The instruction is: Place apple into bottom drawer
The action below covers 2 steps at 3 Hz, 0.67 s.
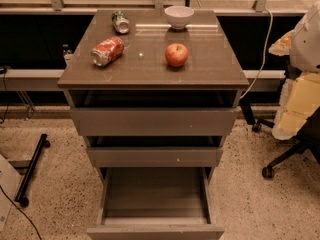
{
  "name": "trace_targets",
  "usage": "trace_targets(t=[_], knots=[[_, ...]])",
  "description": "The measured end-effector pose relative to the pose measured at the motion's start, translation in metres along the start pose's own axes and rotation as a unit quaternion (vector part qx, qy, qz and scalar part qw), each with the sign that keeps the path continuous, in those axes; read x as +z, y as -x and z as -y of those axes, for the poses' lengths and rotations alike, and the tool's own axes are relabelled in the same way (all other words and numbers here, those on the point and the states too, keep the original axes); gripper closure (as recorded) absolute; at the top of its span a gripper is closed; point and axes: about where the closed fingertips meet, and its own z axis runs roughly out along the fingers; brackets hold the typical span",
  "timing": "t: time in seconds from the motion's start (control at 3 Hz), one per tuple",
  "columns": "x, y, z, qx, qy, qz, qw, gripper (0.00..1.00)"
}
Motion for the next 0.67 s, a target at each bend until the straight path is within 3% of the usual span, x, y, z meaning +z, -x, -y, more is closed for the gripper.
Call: trace_targets(t=[0.33, 0.67], knots=[[0.0, 0.0, 0.0, 0.0, 0.0, 0.0, 1.0, 0.0], [0.0025, 0.0071, 0.0096, 0.021, -0.015, 0.026, 0.9993, 0.0]])
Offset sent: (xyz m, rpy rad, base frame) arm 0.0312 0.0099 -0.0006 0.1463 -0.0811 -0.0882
